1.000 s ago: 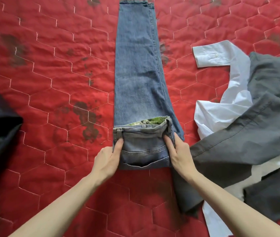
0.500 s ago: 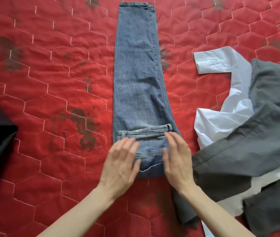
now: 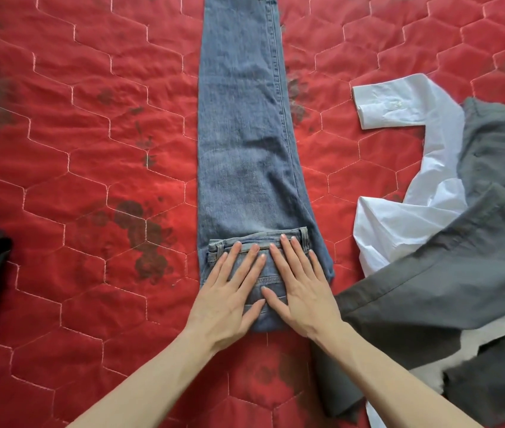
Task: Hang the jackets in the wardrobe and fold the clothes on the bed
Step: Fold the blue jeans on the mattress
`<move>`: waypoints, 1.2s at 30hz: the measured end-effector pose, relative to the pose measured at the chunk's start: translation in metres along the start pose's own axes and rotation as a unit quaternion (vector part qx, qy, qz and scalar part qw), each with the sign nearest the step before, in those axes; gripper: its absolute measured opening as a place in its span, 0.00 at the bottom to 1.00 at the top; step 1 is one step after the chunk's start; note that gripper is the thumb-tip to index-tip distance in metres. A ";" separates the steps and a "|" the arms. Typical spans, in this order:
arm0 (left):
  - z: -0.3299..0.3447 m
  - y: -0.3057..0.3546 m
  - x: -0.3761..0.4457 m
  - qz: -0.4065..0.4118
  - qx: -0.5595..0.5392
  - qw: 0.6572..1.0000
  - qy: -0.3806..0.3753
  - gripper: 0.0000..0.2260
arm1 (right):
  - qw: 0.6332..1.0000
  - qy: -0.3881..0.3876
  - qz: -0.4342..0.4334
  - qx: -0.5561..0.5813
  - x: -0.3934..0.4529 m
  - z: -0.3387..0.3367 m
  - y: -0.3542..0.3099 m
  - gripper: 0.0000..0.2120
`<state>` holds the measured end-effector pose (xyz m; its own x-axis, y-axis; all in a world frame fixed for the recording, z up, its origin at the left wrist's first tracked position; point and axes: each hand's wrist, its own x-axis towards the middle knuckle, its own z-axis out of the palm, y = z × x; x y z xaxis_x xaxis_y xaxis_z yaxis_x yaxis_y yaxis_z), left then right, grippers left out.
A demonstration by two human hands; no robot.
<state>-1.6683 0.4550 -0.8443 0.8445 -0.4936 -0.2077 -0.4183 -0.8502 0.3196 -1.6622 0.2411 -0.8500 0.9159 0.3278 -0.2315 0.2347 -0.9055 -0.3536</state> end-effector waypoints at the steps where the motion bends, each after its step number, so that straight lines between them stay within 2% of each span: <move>1: -0.003 -0.002 -0.001 0.013 -0.006 1.000 -0.008 0.39 | 1.000 -0.011 -0.007 0.004 0.000 -0.003 0.001 0.40; 4: -0.015 -0.018 -0.014 0.107 0.029 0.993 -0.035 0.46 | 0.995 -0.070 -0.075 -0.003 0.000 -0.022 0.015 0.44; 7: -0.029 -0.049 -0.033 0.181 0.100 0.975 -0.084 0.50 | 0.971 -0.145 -0.183 -0.049 -0.005 -0.049 0.041 0.51; 11: -0.037 -0.071 -0.042 0.195 0.125 0.970 -0.081 0.46 | 0.936 -0.222 -0.255 -0.099 -0.003 -0.069 0.064 0.60; 13: -0.036 -0.066 -0.039 0.180 0.123 0.972 -0.083 0.45 | 0.929 -0.229 -0.266 -0.118 -0.001 -0.070 0.067 0.62; 15: -0.036 -0.060 -0.039 0.160 0.102 0.978 -0.089 0.44 | 0.929 -0.208 -0.275 -0.134 -0.001 -0.068 0.068 0.60; 18: -0.043 -0.062 -0.041 0.159 0.048 0.981 -0.100 0.44 | 0.932 -0.173 -0.296 -0.120 -0.004 -0.066 0.072 0.48; 21: -0.060 -0.073 -0.044 0.178 -0.020 0.978 -0.105 0.43 | 0.936 -0.163 -0.307 -0.051 -0.010 -0.078 0.076 0.39; 26: -0.074 -0.079 -0.062 0.177 -0.178 0.963 -0.094 0.36 | 0.955 -0.151 -0.231 0.103 -0.042 -0.112 0.060 0.34; 28: -0.073 -0.078 -0.073 0.117 -0.226 0.964 -0.077 0.36 | 0.963 -0.128 -0.162 0.173 -0.059 -0.119 0.050 0.31; 30: -0.079 -0.069 -0.079 0.039 -0.289 0.956 -0.035 0.27 | 0.962 -0.094 -0.090 0.239 -0.070 -0.119 0.042 0.29; 32: -0.086 -0.053 -0.075 -0.050 -0.363 0.930 -0.006 0.15 | 0.946 -0.052 -0.016 0.319 -0.073 -0.112 0.036 0.25; 36: -0.076 -0.032 -0.061 -0.205 -0.466 0.858 0.068 0.16 | 0.895 0.027 0.102 0.434 -0.051 -0.100 0.017 0.15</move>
<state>-1.6811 0.5262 -0.7719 0.9146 -0.1088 -0.3894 0.3185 -0.3994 0.8597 -1.6725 0.1825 -0.7537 0.9310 0.1449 -0.3350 -0.2582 -0.3873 -0.8850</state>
